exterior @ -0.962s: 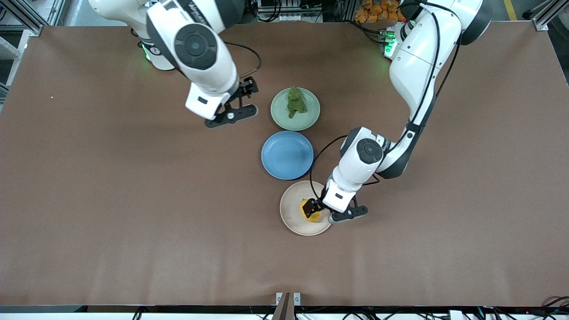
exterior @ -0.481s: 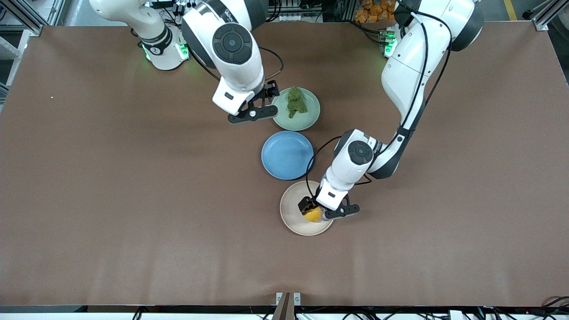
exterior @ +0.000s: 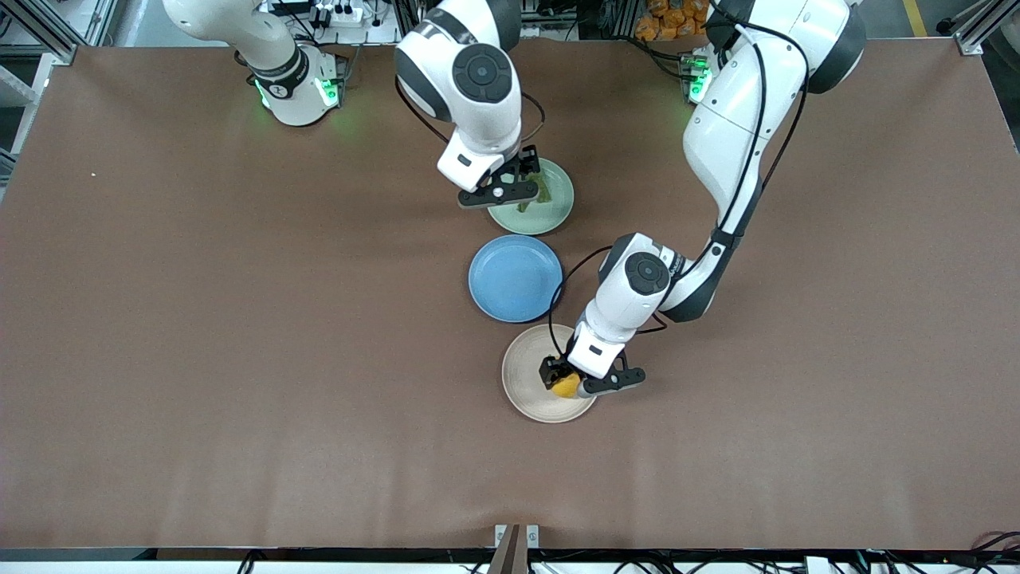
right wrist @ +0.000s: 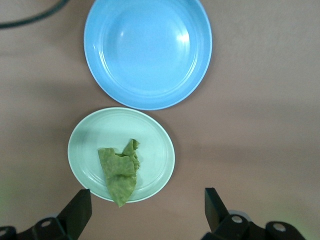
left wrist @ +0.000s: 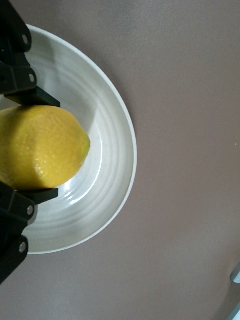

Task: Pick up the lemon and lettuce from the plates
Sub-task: 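Close the left gripper on the lemon while the right gripper lowers, then lift the lemon with the left gripper while the right gripper grasps lettuce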

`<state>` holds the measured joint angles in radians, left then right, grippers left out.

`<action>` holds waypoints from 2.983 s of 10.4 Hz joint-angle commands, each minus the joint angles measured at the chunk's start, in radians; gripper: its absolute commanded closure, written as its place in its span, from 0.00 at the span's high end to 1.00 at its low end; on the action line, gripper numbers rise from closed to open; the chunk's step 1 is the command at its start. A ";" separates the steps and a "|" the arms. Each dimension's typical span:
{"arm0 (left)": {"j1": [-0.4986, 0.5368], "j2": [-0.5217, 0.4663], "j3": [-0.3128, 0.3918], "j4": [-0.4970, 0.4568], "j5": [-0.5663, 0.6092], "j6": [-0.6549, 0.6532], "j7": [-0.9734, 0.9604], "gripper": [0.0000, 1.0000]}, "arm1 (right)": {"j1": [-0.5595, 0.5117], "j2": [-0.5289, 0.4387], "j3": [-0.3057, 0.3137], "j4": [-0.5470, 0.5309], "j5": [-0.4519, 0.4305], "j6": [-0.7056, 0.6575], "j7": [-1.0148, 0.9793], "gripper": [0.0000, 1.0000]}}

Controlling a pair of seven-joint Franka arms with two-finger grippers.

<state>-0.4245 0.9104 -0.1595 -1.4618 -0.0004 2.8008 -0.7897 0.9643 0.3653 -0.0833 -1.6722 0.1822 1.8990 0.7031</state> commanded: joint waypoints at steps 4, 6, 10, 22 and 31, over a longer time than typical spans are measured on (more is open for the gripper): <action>0.050 -0.076 0.008 0.011 -0.006 -0.143 -0.020 0.00 | 0.086 0.075 -0.009 -0.052 0.006 0.133 0.117 1.00; 0.067 -0.145 0.008 0.011 -0.004 -0.274 -0.020 0.00 | 0.115 0.101 -0.009 -0.057 0.006 0.147 0.143 1.00; 0.147 -0.313 0.008 -0.003 0.000 -0.564 -0.011 0.00 | 0.155 0.174 -0.007 -0.057 0.013 0.230 0.182 1.00; 0.406 -0.354 0.008 -0.253 0.223 -0.578 0.217 0.00 | 0.260 0.308 -0.009 -0.135 0.013 0.492 0.276 1.00; 0.405 -0.333 0.006 -0.297 0.212 -0.563 0.218 1.00 | 0.264 0.294 -0.016 -0.097 0.003 0.379 0.288 0.10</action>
<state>-0.0266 0.6079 -0.1496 -1.7192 0.1968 2.2362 -0.5782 1.2103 0.6596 -0.0907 -1.7748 0.1812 2.3032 0.9715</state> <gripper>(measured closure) 0.000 0.815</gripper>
